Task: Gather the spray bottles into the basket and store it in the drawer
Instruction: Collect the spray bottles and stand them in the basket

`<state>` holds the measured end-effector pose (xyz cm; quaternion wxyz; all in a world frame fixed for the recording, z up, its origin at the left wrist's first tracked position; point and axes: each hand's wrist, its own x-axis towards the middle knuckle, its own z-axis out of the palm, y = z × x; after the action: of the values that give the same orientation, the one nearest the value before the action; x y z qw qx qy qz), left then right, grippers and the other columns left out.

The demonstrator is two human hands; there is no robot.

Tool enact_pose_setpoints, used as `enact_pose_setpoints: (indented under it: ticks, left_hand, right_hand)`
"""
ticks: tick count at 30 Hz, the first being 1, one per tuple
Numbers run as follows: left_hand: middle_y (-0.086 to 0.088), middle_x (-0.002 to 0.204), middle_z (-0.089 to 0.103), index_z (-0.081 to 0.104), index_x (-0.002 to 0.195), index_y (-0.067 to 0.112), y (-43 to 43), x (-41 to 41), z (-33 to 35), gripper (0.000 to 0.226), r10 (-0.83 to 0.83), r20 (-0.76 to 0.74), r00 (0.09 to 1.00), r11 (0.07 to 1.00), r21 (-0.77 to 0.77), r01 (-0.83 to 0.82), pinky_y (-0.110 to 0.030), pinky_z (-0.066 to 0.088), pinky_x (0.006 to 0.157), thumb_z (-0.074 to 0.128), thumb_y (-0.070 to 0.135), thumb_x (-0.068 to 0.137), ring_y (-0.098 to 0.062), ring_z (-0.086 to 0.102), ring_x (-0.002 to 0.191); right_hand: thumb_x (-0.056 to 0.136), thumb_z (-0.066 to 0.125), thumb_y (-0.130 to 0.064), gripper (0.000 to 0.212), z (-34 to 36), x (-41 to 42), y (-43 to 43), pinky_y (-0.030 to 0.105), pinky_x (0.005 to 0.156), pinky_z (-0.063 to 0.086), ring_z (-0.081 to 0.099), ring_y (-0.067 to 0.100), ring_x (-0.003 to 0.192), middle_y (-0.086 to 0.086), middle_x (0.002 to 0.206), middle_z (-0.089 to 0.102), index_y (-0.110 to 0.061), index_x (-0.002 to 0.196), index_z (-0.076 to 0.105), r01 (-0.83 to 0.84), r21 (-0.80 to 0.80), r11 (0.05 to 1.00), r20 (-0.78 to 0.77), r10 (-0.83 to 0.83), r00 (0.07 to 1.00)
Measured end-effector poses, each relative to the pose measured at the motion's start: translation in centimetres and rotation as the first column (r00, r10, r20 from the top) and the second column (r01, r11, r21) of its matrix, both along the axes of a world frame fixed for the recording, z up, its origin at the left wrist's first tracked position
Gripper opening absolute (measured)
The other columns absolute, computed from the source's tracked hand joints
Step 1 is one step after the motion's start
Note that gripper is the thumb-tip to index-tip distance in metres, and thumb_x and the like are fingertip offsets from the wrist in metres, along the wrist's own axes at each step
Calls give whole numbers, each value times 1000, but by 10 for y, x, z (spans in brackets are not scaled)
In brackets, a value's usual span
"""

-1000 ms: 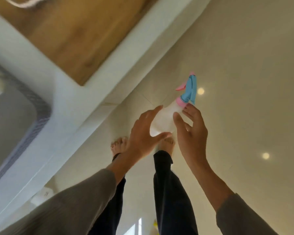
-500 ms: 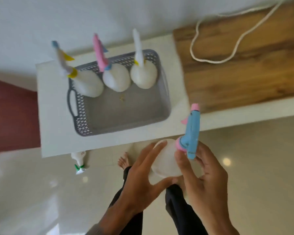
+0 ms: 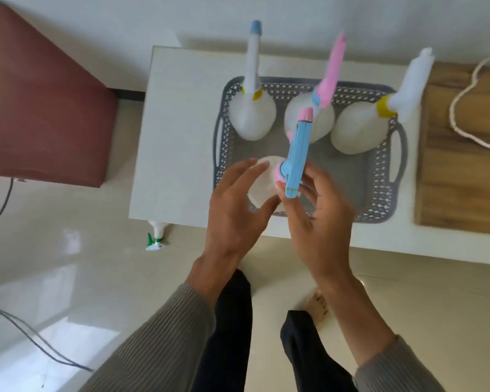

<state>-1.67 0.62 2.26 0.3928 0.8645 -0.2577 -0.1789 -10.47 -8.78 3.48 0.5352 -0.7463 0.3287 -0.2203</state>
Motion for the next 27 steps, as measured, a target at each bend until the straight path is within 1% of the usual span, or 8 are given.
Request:
enact_pose_setpoints:
  ticks: [3, 5, 9, 14, 17, 19, 23, 27]
  left_hand:
    - [-4, 134, 61, 64, 128, 13, 5, 24, -15, 53, -10, 10, 1000, 996, 87, 9, -31, 49, 101, 81, 23, 79, -17, 58, 123]
    - [-3, 134, 61, 65, 127, 13, 9, 36, -24, 51, -5, -11, 1000, 995, 100, 6, -37, 50, 99, 81, 22, 79, -18, 59, 121]
    - [-1, 136, 60, 64, 127, 15, 15, 51, -36, 49, 0, -47, 999, 993, 117, 5, -40, 52, 95, 79, 22, 81, -18, 60, 120]
    - [0, 136, 61, 64, 127, 16, 23, 54, -41, 49, -14, -54, 998, 993, 114, 20, -37, 55, 91, 80, 22, 80, -19, 65, 113]
    - [-3, 136, 61, 63, 128, 12, 23, 53, -43, 52, -51, -32, 998, 990, 129, 55, -39, 57, 90, 80, 21, 79, -21, 62, 119]
    - [-6, 136, 61, 62, 128, 10, 23, 51, -44, 53, -51, -22, 998, 990, 128, 53, -42, 57, 91, 80, 21, 80, -24, 61, 121]
    - [-8, 139, 59, 60, 132, 9, 23, 46, -45, 55, -30, -28, 999, 993, 114, 33, -44, 57, 93, 79, 20, 81, -25, 59, 125]
    - [-7, 148, 51, 53, 140, 11, 26, 40, -40, 61, -11, -51, 999, 993, 115, 16, -49, 57, 92, 76, 20, 84, -25, 56, 130]
  right_hand:
    - [94, 68, -11, 35, -18, 24, 8, 36, 99, 55, 65, 14, 117, 5, 123, 69, -10, 128, 61, -4, 16, 1000, -58, 5, 998]
    - [94, 68, -9, 35, -27, 35, 13, 38, 98, 56, 66, 15, 117, 5, 124, 69, -6, 128, 61, -21, -5, 1000, -89, 20, 996]
    - [92, 68, -7, 35, -33, 52, 21, 39, 97, 57, 67, 16, 115, 5, 124, 69, -5, 127, 63, -57, -55, 997, -119, 50, 992]
    - [91, 67, -12, 34, -36, 55, 27, 40, 94, 58, 67, 19, 112, 3, 122, 68, -2, 124, 63, -69, -104, 992, -124, 56, 991]
    - [91, 64, -21, 38, -38, 54, 27, 42, 91, 59, 66, 18, 111, -9, 125, 61, 1, 122, 63, -79, -136, 988, -110, 64, 992]
    - [90, 63, -25, 43, -40, 55, 24, 44, 88, 60, 65, 17, 111, -7, 125, 59, 3, 122, 63, -97, -153, 984, -115, 80, 990]
    - [88, 72, -16, 41, -43, 53, 17, 41, 88, 61, 62, 2, 112, -12, 123, 58, -1, 124, 62, -130, -160, 979, -123, 111, 986]
    - [87, 75, -8, 42, -44, 47, 11, 39, 92, 59, 63, 12, 117, -9, 128, 59, 0, 126, 61, -197, -147, 969, -134, 178, 975]
